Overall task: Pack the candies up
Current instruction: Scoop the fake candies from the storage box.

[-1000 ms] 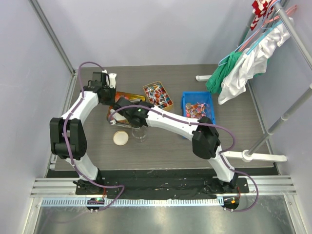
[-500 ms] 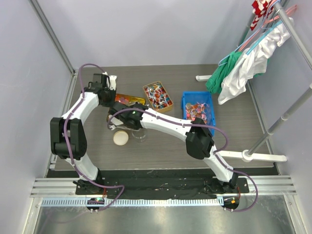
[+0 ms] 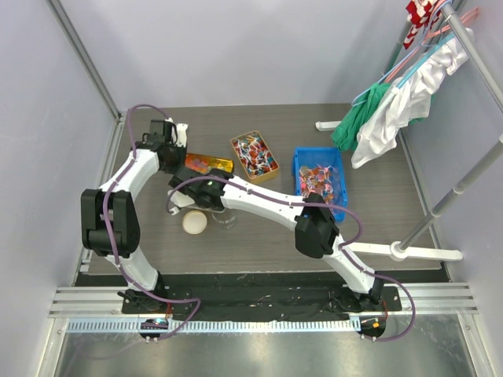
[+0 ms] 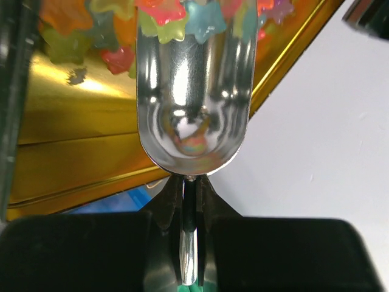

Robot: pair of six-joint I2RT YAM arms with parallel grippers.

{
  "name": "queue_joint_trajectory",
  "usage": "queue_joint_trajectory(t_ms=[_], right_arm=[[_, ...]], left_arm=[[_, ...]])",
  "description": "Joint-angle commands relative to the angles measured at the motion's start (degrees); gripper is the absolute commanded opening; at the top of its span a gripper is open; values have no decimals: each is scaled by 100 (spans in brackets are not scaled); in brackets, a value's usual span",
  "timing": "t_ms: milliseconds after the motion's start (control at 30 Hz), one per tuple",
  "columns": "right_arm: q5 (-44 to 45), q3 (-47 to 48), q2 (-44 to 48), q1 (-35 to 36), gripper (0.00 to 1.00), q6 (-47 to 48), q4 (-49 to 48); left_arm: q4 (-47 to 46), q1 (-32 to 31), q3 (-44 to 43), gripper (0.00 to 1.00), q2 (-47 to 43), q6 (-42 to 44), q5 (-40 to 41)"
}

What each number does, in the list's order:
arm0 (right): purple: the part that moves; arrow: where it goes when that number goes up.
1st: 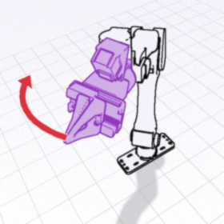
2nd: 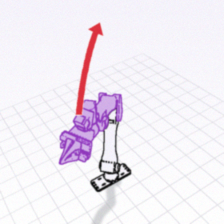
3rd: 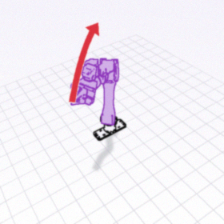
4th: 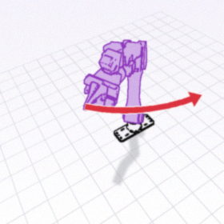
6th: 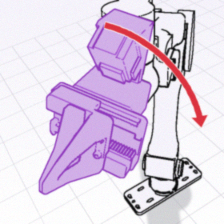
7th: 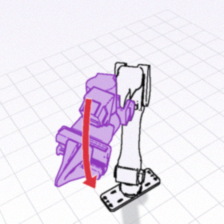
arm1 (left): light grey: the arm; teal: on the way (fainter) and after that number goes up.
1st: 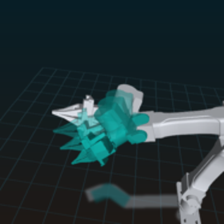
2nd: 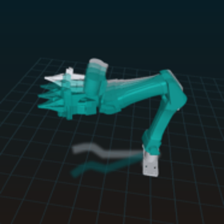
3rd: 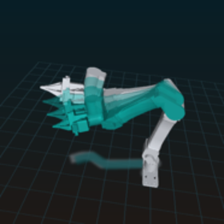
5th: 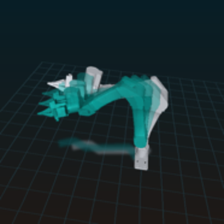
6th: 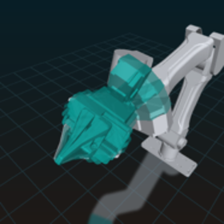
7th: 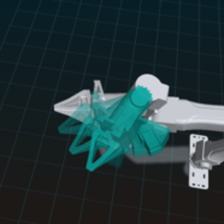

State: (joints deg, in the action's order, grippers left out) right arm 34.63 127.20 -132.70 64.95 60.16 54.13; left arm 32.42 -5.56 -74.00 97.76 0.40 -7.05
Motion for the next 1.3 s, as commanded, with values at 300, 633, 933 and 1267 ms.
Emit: queue_joint_trajectory(t_ms=[300, 633, 933, 1267], right_arm=[[-905, 51, -352, 387, 1, -294, 63], [-1424, 121, -326, 370, 1, -909, -368], [-2433, 7, 324, -70, 1, -2007, -298], [-3392, -327, 781, -650, 1, -2623, -394]], left_arm=[[-544, -24, -115, 0, -556, -207, -324], [-579, -24, -89, 0, -565, -216, -297], [-615, -6, -53, 0, -600, -190, -271], [-658, 20, -1, 0, -626, -172, -227]])
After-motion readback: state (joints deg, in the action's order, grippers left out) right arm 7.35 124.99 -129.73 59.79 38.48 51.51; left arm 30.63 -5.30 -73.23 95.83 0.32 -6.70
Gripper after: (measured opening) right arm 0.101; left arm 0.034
